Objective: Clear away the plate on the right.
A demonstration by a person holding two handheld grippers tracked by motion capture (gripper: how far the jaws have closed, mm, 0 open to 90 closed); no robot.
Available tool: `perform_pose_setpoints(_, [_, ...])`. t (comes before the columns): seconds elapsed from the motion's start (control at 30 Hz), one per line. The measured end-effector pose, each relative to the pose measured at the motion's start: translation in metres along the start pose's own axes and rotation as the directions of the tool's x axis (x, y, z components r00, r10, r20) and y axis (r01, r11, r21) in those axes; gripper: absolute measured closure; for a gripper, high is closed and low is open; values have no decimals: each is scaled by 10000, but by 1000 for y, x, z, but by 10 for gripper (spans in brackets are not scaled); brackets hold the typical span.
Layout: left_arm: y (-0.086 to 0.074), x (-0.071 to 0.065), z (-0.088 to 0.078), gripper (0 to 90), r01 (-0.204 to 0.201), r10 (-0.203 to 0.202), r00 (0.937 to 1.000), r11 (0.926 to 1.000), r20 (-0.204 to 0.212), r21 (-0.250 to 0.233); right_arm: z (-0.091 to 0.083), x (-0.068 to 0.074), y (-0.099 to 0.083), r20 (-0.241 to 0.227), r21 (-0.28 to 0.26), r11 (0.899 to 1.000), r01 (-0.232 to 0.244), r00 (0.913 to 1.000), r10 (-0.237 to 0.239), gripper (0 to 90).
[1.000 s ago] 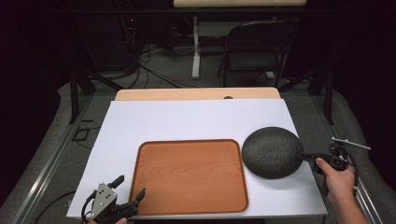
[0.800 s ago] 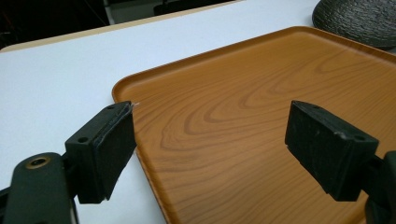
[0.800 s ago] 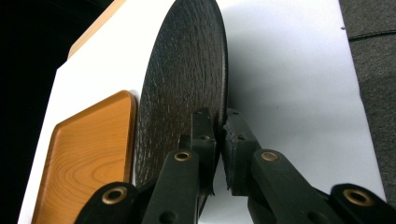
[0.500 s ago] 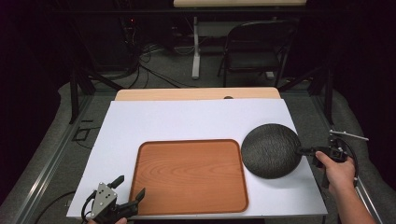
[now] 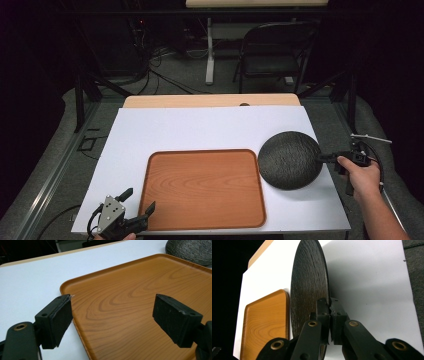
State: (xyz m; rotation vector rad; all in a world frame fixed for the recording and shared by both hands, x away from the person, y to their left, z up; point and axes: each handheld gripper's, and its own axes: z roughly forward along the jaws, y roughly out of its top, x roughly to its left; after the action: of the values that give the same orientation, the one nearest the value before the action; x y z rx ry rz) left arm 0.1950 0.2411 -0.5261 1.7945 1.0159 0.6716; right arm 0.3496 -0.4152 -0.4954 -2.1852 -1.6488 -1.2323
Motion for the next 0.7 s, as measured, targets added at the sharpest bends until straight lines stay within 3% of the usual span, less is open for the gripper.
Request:
perform_pose_setpoints(0.33, [0,1,0,163,35,-35,10000,10000,20,5,1,8,7,166,124,9999,-116,9998,114,876])
perform_pose_setpoints(0.53, [0,1,0,163,42,-42,10000,10000,32,5,-1,19,13,489,214,9991,359,9981,-369,876])
perform_pose_setpoints(0.7, [0,1,0,163,40,-40,10000,10000,36,17,0,27,17,674,289,9984,492,9964,-511,876])
